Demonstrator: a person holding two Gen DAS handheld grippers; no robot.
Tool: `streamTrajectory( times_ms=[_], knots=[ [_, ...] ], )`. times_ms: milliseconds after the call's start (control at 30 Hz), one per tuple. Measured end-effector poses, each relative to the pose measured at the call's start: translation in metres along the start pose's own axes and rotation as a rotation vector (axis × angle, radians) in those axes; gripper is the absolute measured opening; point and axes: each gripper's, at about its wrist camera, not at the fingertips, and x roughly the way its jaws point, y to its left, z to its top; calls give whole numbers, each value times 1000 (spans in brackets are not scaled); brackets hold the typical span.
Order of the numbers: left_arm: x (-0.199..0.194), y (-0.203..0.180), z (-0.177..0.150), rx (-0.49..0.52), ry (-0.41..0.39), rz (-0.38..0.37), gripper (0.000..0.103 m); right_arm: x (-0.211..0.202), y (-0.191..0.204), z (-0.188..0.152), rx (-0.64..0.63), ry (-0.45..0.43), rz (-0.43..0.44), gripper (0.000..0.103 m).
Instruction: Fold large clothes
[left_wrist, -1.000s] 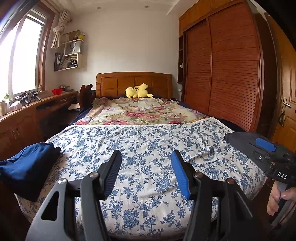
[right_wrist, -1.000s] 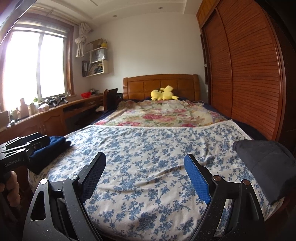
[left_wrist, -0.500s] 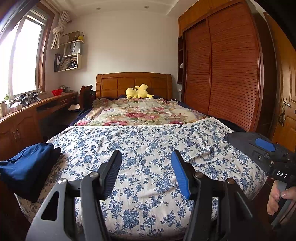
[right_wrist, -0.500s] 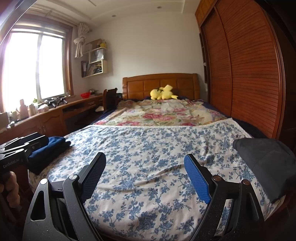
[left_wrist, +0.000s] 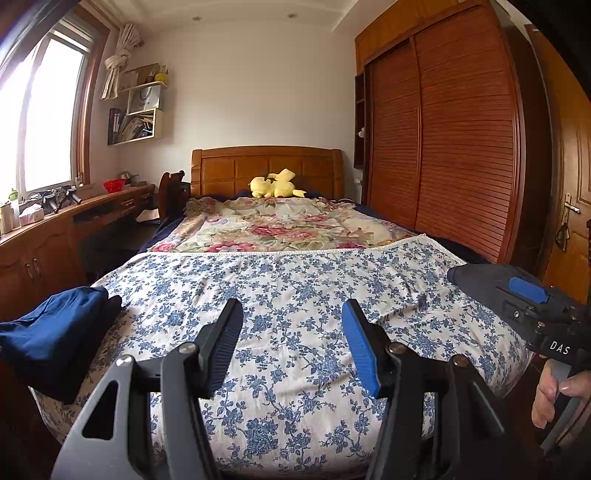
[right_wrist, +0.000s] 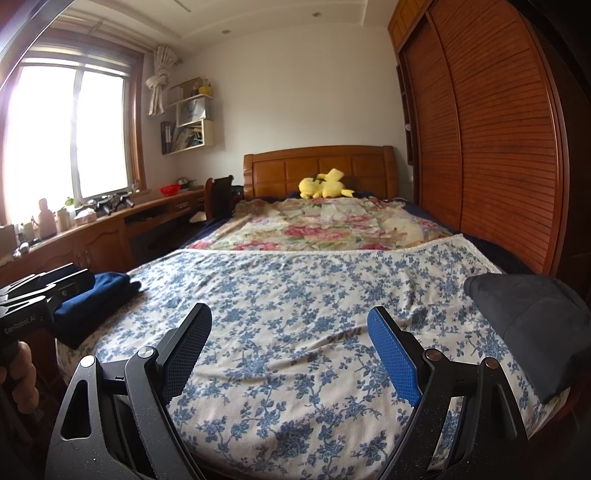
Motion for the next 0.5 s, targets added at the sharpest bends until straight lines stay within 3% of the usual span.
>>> streamTrajectory(
  times_ms=[500],
  knots=[
    [1,-5,-1,2,3,-1,55,0,-4,-3,6,2,-5,88]
  ],
)
